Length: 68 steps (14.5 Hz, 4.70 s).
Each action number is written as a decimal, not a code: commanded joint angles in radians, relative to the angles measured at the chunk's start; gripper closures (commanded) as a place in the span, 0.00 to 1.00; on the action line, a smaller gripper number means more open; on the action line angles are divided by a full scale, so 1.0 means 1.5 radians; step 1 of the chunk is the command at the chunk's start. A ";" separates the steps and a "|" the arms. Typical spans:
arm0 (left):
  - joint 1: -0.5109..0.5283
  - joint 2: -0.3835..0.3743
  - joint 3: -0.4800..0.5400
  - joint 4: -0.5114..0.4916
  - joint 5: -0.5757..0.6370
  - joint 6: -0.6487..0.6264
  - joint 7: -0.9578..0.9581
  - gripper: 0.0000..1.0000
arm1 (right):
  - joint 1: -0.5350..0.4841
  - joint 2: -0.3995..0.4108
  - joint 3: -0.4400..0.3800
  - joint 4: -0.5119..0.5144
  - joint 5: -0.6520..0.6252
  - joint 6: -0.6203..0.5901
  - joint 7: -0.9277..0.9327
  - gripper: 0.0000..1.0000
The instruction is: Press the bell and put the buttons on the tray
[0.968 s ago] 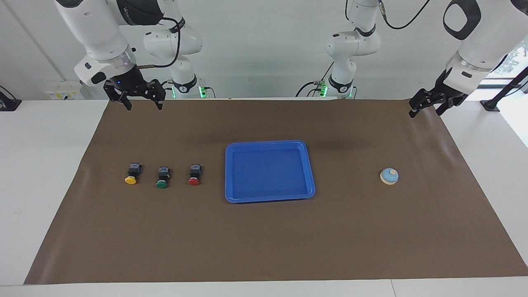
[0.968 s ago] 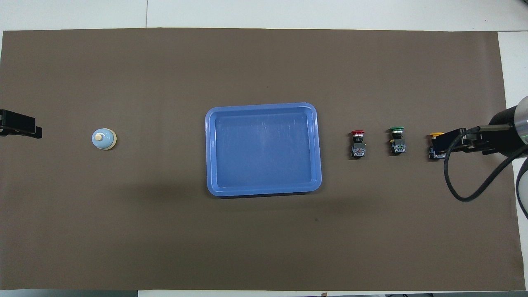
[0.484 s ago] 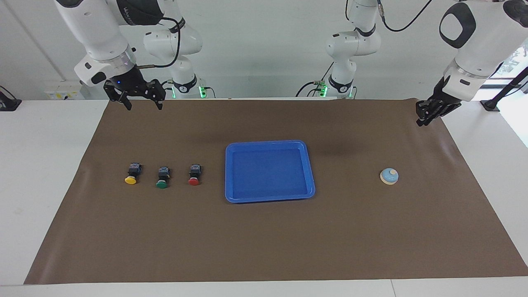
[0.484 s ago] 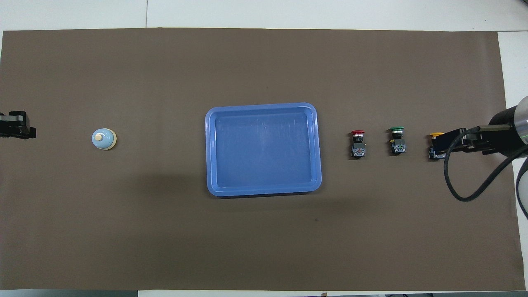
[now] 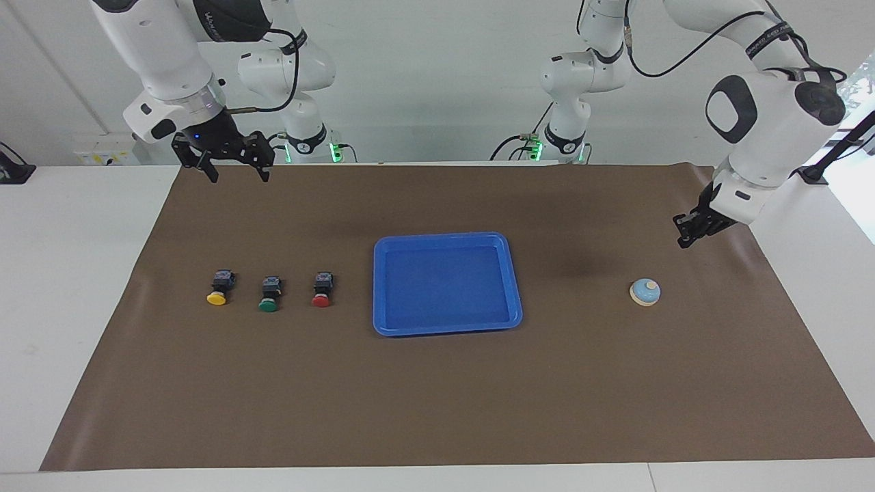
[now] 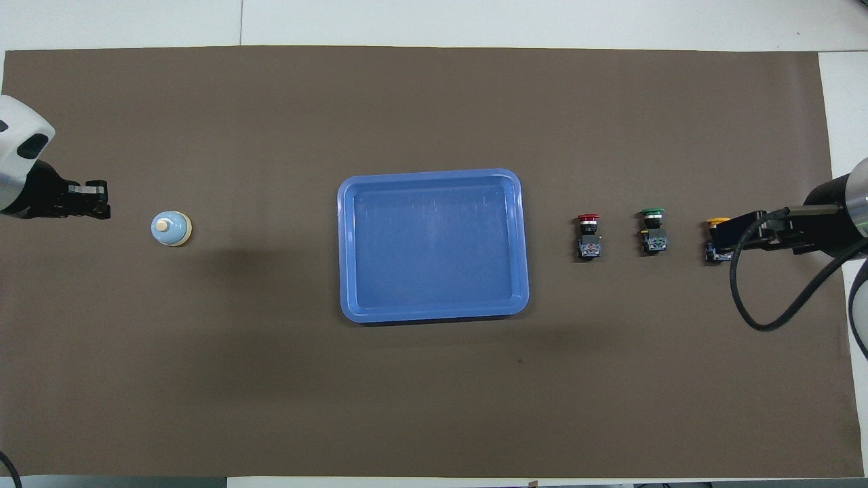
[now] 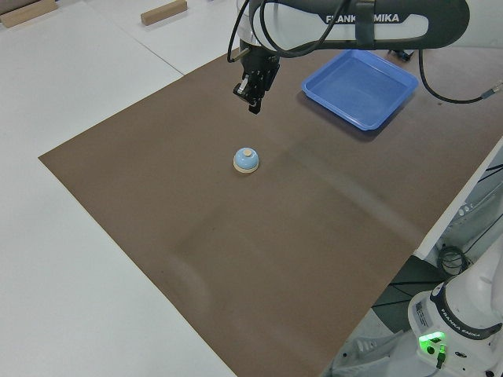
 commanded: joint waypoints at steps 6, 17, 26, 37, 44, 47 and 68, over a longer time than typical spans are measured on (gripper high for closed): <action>0.000 0.017 -0.002 -0.134 0.005 0.170 0.005 1.00 | -0.012 -0.003 0.004 0.000 0.011 -0.010 -0.018 0.00; -0.003 0.070 -0.002 -0.183 0.006 0.287 0.008 1.00 | -0.012 -0.003 0.004 0.000 0.012 -0.010 -0.018 0.00; -0.005 0.024 -0.003 0.019 0.006 -0.037 0.008 0.08 | -0.012 -0.003 0.004 0.000 0.011 -0.010 -0.018 0.00; -0.005 -0.134 -0.002 0.018 0.003 -0.194 0.005 0.00 | -0.082 0.003 0.000 -0.084 0.011 0.135 -0.084 0.00; -0.025 -0.150 -0.006 0.013 0.004 -0.236 0.003 0.00 | -0.139 0.116 0.000 -0.212 0.011 0.411 -0.107 0.00; -0.054 -0.114 0.005 0.056 0.009 -0.267 0.010 0.00 | -0.139 0.131 -0.001 -0.248 0.011 0.460 -0.110 0.00; -0.086 -0.060 0.042 0.138 0.008 -0.296 0.005 0.00 | -0.171 0.205 0.003 -0.278 0.015 0.517 -0.199 0.93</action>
